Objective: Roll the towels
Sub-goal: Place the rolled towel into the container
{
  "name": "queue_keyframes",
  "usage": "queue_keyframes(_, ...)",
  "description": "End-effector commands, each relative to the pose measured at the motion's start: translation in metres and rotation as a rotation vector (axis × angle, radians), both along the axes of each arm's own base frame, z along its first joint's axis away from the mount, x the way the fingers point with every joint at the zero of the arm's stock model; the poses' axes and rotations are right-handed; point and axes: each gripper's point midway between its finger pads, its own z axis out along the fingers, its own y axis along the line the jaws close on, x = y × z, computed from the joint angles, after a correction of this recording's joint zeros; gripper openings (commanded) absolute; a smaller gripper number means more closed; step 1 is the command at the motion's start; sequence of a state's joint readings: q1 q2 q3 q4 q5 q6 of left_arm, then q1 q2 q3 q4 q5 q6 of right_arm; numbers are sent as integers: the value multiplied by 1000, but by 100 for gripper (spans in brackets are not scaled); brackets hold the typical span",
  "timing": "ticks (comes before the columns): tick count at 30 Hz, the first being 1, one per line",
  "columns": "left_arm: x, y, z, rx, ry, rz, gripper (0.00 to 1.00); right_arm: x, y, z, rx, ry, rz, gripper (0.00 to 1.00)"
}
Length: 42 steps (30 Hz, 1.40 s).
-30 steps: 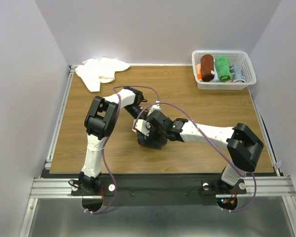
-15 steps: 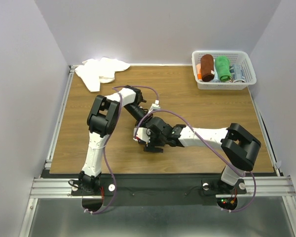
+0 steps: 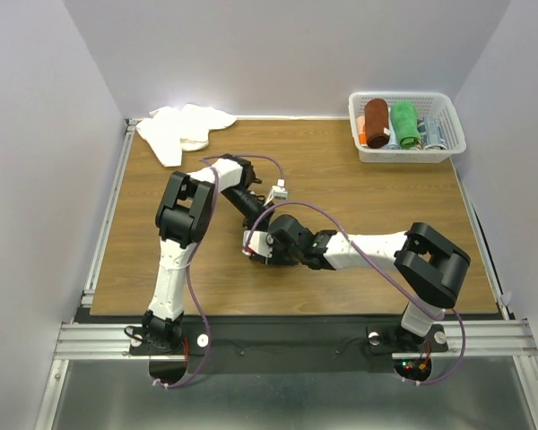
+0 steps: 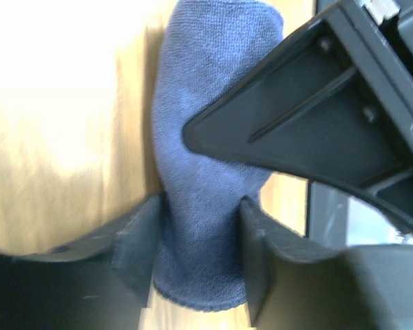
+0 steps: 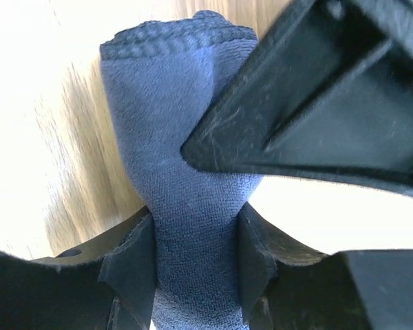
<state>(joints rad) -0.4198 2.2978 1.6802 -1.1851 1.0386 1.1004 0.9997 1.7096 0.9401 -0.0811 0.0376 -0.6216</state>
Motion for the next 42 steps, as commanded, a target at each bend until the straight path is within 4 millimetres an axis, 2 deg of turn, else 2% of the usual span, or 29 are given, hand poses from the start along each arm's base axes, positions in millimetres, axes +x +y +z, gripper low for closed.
queue_keyframes(1, 43, 34, -2, 65, -282, -28, 61, -31, -19, -31, -28, 180, -13, 16)
queue_keyframes(2, 45, 37, 8, 61, -302, -20, 65, -31, -20, -31, -23, 193, -20, 11)
queue_keyframes(3, 48, 45, 12, 73, -312, -6, 76, -30, -22, -31, -13, 219, -42, 8)
queue_keyframes(5, 50, 55, 26, 79, -353, 16, 81, -29, -24, -29, 3, 257, -64, 1)
queue_keyframes(6, 54, 62, 29, 89, -374, 26, 84, -27, -26, -27, 19, 285, -77, 1)
queue_keyframes(10, 64, 87, 52, 111, -448, 87, 86, -22, -34, -16, 69, 376, -159, 1)
queue_keyframes(13, 73, 102, 76, 102, -504, 158, 92, -11, -36, 3, 146, 466, -238, 1)
queue_keyframes(14, 74, 106, 90, 93, -544, 181, 93, -1, -43, 8, 177, 494, -285, 0)
queue_keyframes(15, 77, 106, 96, 91, -564, 204, 98, 6, -37, 22, 230, 528, -286, 1)
queue_keyframes(17, 76, 105, 113, 77, -621, 229, 99, 13, -43, 33, 275, 589, -348, 1)
queue_keyframes(18, 81, 102, 121, 65, -637, 273, 99, 26, -47, 48, 327, 609, -386, 0)
queue_keyframes(19, 82, 100, 127, 56, -649, 294, 99, 33, -50, 54, 352, 620, -407, 1)
queue_keyframes(21, 82, 95, 142, 19, -674, 317, 99, 52, -61, 71, 412, 631, -455, 1)
queue_keyframes(22, 82, 92, 151, -6, -677, 340, 99, 68, -70, 87, 453, 621, -495, 1)
queue_keyframes(25, 81, 86, 164, -35, -690, 369, 99, 87, -90, 108, 502, 626, -550, 1)
queue_keyframes(26, 80, 83, 170, -49, -697, 375, 99, 107, -107, 123, 545, 595, -589, 1)
queue_keyframes(28, 77, 76, 175, -64, -699, 378, 99, 124, -131, 135, 569, 569, -637, 1)
queue_keyframes(29, 75, 73, 180, -76, -696, 382, 99, 147, -157, 151, 607, 515, -689, 1)
queue_keyframes(32, 68, 64, 183, -99, -683, 371, 99, 176, -205, 171, 641, 448, -778, 1)
queue_keyframes(33, 67, 62, 183, -105, -677, 375, 99, 197, -236, 184, 668, 393, -834, 1)
queue_keyframes(34, 66, 60, 183, -108, -672, 378, 99, 206, -256, 191, 671, 361, -870, 1)
queue_keyframes(35, 64, 58, 183, -116, -671, 376, 99, 221, -290, 211, 696, 286, -924, 1)
queue_keyframes(37, 62, 55, 182, -121, -662, 381, 99, 241, -325, 213, 693, 239, -992, 0)
queue_keyframes(38, 60, 54, 181, -128, -661, 382, 99, 248, -355, 219, 705, 204, -1045, 1)
queue_keyframes(39, 59, 54, 179, -127, -654, 386, 99, 260, -375, 242, 718, 123, -1081, 1)
queue_keyframes(40, 58, 53, 179, -130, -655, 383, 99, 272, -393, 230, 708, 123, -1131, 1)
queue_keyframes(42, 56, 54, 176, -129, -649, 386, 99, 283, -432, 237, 702, 49, -1219, 1)
